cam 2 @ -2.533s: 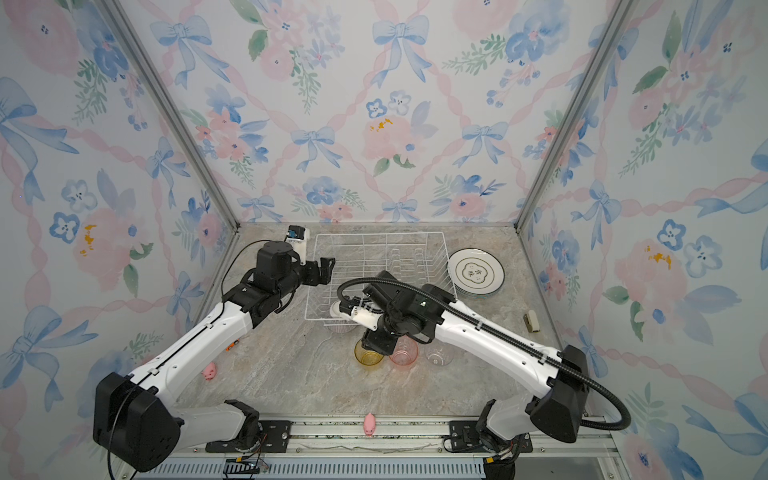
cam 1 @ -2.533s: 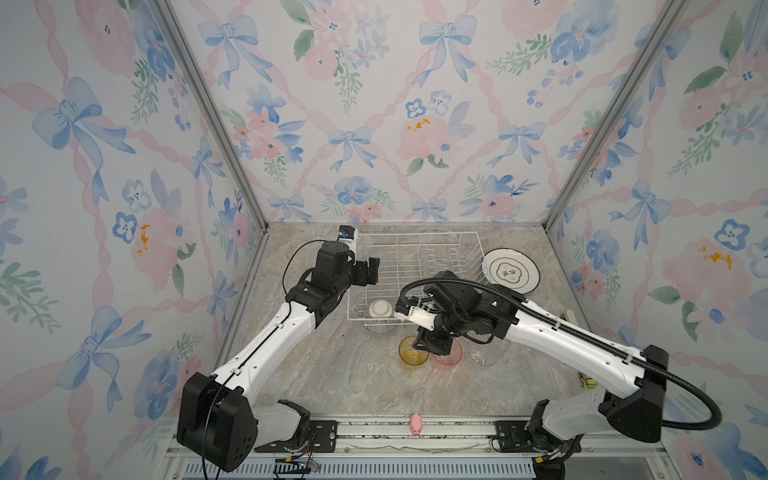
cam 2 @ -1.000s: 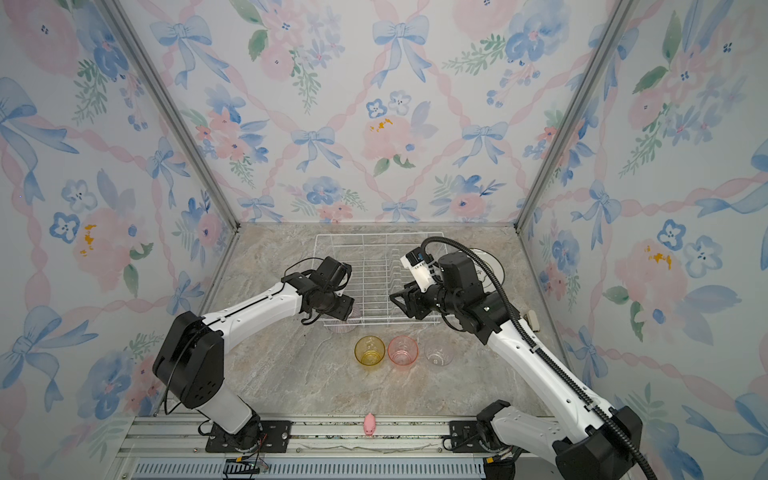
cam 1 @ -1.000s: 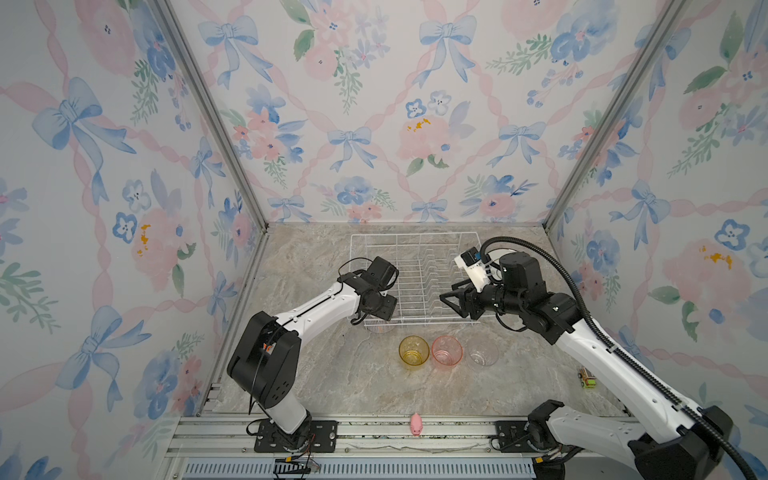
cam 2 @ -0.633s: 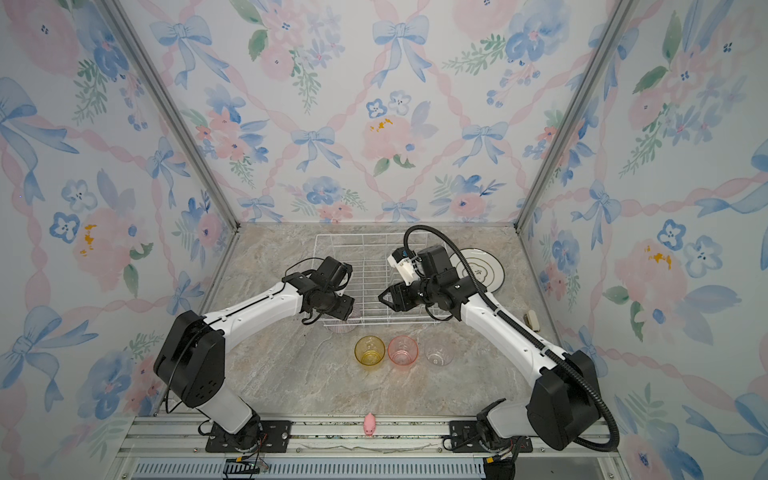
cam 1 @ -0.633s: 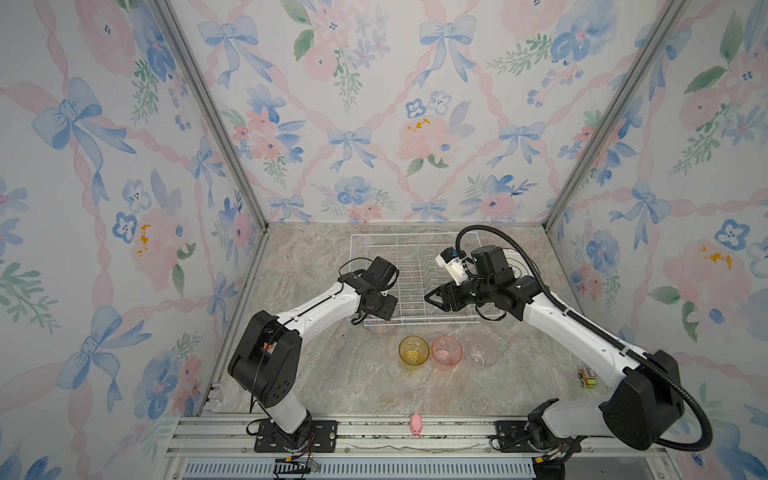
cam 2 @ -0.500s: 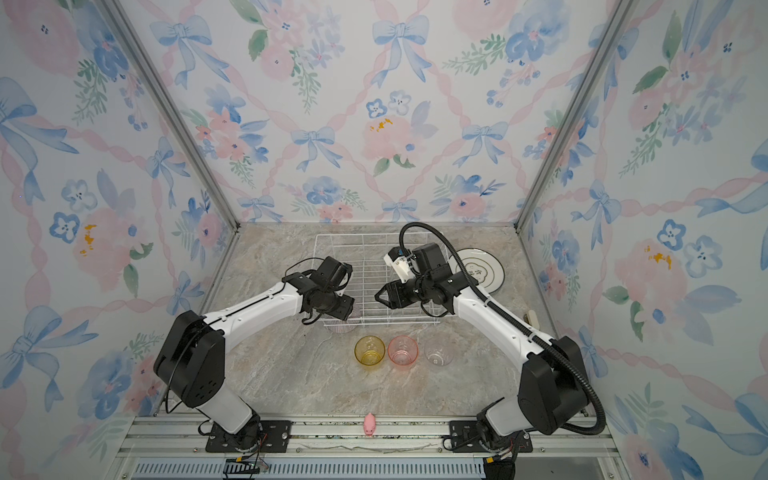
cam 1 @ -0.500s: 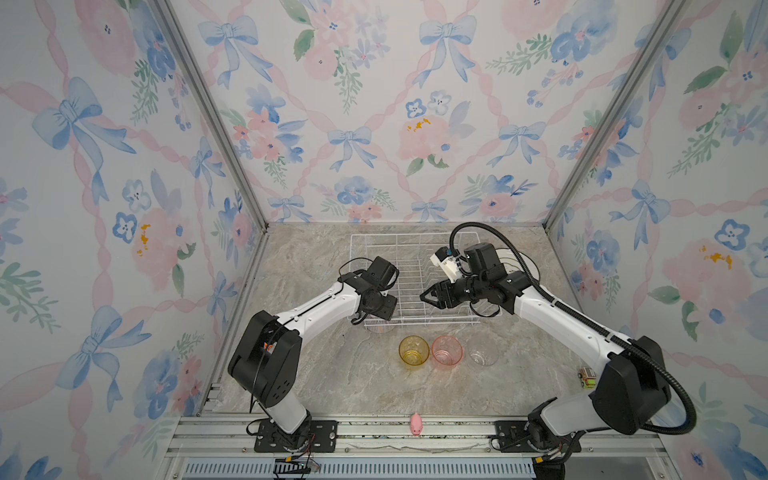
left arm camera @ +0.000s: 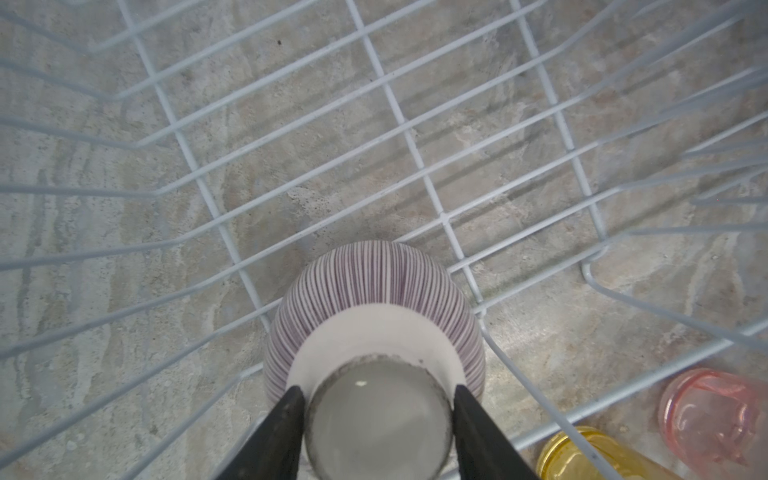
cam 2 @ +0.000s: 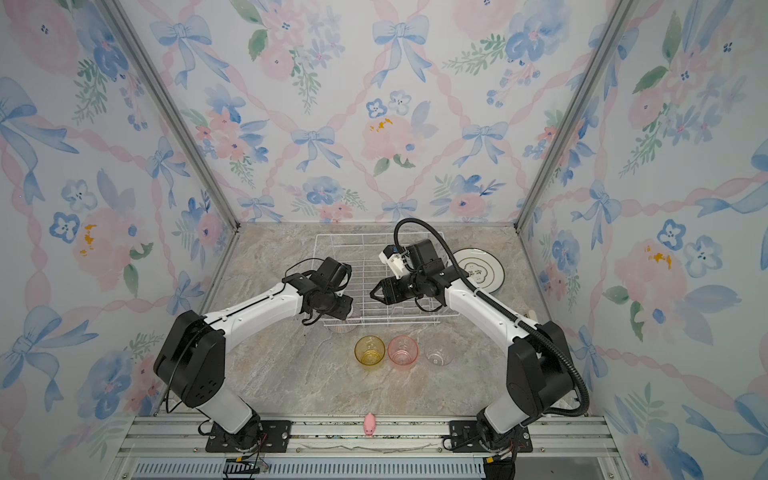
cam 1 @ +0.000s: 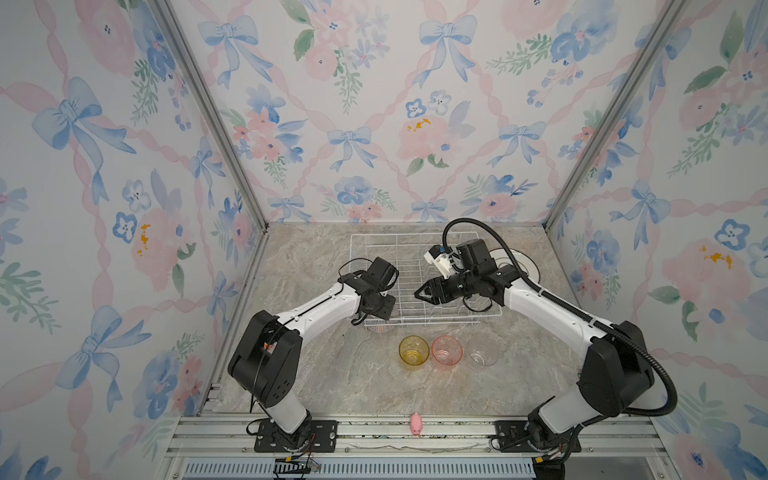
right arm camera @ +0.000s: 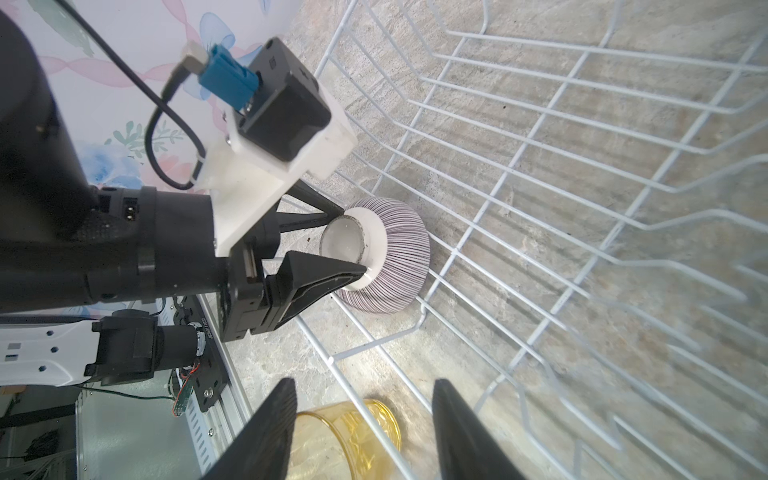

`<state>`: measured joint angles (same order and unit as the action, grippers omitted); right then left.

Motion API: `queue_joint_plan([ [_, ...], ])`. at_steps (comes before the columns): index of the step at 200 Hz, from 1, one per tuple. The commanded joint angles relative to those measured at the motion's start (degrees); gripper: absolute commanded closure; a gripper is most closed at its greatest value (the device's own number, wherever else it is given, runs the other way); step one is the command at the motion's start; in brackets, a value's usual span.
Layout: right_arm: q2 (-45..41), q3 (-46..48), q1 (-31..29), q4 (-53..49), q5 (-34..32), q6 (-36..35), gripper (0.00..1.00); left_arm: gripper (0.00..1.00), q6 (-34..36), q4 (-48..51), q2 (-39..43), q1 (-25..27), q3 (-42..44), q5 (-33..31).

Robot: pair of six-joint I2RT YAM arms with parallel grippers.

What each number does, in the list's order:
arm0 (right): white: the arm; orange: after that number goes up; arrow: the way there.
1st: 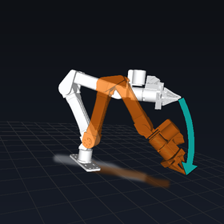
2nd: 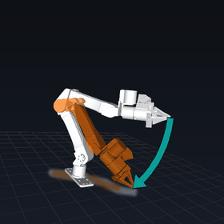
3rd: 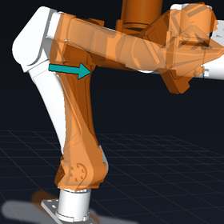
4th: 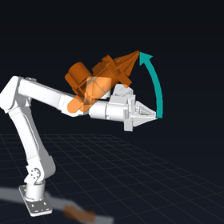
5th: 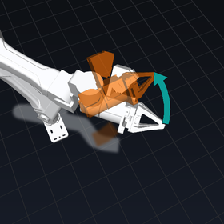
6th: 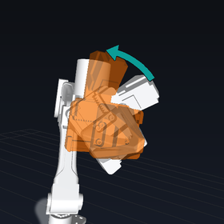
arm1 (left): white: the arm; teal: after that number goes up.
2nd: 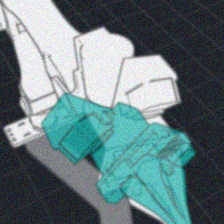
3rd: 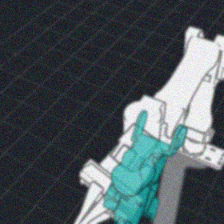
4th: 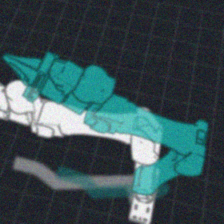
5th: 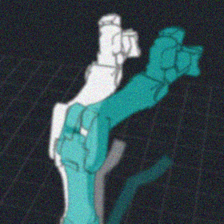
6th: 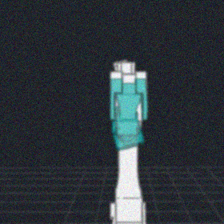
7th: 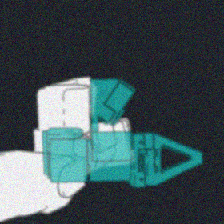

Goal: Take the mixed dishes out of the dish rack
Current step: 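Close the left gripper on the striped bowl rim while the right approaches it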

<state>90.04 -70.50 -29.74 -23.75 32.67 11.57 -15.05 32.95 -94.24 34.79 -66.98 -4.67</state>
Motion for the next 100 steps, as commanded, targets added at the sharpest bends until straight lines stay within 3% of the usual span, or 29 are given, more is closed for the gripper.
queue_joint_plan([
  [1,0.4,-1.4,-0.3,-0.3,0.8,0.2,0.45,0.43,0.5,4.1,-0.6,0.3,0.7,-1.6],
  [58,1.0,-1.7,-0.2,0.1,0.8,0.6,0.45,0.33,0.5,5.9,-1.4,0.9,-0.2,-4.0],
  [100,1.0,-1.6,-0.1,0.0,0.9,0.5,0.45,0.41,0.7,6.5,-2.2,1.4,-0.9,-4.3],
])
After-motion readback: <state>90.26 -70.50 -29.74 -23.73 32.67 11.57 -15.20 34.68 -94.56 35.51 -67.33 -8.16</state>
